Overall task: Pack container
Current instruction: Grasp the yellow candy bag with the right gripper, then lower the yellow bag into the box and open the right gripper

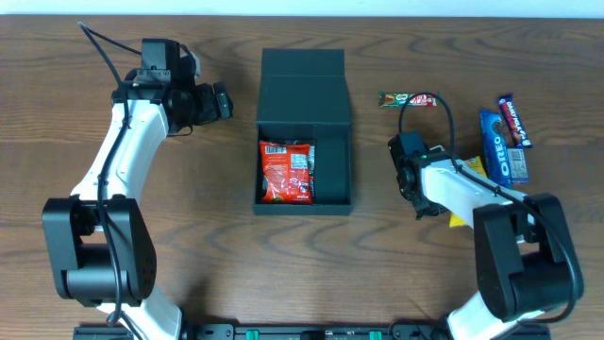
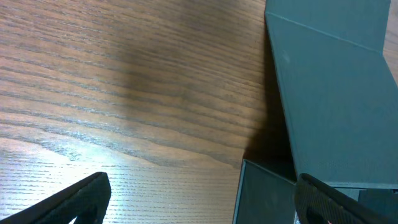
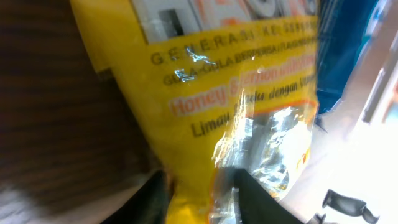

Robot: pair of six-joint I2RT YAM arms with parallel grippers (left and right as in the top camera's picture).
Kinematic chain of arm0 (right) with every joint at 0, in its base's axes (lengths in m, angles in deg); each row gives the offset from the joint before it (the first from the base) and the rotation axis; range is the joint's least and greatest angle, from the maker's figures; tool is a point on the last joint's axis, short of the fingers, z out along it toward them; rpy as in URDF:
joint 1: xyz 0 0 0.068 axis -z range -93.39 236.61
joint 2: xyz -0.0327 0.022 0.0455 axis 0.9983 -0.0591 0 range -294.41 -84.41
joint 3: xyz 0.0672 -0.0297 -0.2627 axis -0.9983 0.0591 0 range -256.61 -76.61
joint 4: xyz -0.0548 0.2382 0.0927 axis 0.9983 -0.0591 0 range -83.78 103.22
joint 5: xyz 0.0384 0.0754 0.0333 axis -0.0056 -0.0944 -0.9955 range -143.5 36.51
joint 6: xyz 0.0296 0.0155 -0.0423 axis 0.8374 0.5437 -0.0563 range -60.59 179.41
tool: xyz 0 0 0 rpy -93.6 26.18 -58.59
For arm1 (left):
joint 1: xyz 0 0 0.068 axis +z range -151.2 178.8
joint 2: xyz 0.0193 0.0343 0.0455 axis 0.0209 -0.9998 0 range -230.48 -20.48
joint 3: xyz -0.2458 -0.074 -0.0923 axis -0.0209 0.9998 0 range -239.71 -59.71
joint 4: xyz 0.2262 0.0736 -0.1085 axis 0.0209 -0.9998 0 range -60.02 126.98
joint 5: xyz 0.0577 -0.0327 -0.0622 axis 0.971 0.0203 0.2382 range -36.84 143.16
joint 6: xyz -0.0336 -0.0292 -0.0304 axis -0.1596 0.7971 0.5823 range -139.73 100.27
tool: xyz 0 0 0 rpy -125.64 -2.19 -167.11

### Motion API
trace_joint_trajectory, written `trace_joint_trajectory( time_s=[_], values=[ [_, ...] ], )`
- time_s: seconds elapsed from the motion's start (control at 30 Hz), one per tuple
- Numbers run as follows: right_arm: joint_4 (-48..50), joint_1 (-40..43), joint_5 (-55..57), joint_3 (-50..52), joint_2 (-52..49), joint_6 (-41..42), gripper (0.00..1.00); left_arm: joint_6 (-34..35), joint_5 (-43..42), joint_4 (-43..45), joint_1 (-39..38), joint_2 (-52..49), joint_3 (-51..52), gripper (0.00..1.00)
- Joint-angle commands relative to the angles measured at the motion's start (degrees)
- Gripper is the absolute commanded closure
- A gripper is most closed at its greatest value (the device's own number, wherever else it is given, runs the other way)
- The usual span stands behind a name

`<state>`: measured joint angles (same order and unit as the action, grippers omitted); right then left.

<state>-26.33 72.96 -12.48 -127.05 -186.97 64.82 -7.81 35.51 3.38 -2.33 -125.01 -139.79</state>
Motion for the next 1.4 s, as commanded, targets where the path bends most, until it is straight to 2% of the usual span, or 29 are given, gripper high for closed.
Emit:
trace_joint_trajectory(
  time_s=[0.0, 0.1, 0.2, 0.5, 0.7, 0.83, 0.97, 1.03, 1.13, 1.37],
  values=[
    [0.15, 0.74, 2.34, 0.28, -1.05, 1.09, 0.85, -0.81, 0.24, 0.00, 0.35, -0.33, -0.39, 0.05],
    [0.02, 0.87, 2.54, -0.48, -1.05, 1.44, 0.99, -0.81, 0.24, 0.00, 0.35, -0.33, -0.39, 0.05],
    [-1.92, 0.83, 2.54, -3.30, -1.05, 3.37, 0.99, -0.81, 0.24, 0.00, 0.35, -0.33, -0.39, 0.05],
    [-10.91, 0.81, 0.13, -20.83, -1.05, 11.87, 0.99, -0.76, 1.99, 0.55, 0.37, -0.33, -0.39, 0.05],
    [-18.12, 0.28, -15.63, -35.12, -1.03, 17.88, 0.99, -0.72, 3.23, 0.50, 1.14, -0.33, -0.39, 0.05],
    [-24.35, -4.48, -15.85, -42.56, -1.03, 23.65, 0.98, -0.52, 3.26, 0.52, 2.03, -0.33, -0.39, 0.05],
    [-25.11, -11.78, -16.09, -44.41, -1.03, 27.65, 0.98, -0.50, 3.23, 0.44, 3.93, -0.33, -0.39, 0.05],
    [-24.04, -16.74, -16.00, -44.39, -1.07, 37.66, 0.98, -0.55, 3.23, 0.02, 5.86, -0.33, -0.39, 0.05],
    [-22.38, -21.16, -15.96, -44.39, -1.07, 46.73, 0.98, -0.98, 3.30, -1.16, 8.50, -0.33, -0.39, 0.05],
    [-17.88, -28.30, -15.74, -44.22, -4.63, 47.50, 0.98, -1.57, 3.21, -3.37, 15.04, -0.33, -0.39, 0.05]
  ],
)
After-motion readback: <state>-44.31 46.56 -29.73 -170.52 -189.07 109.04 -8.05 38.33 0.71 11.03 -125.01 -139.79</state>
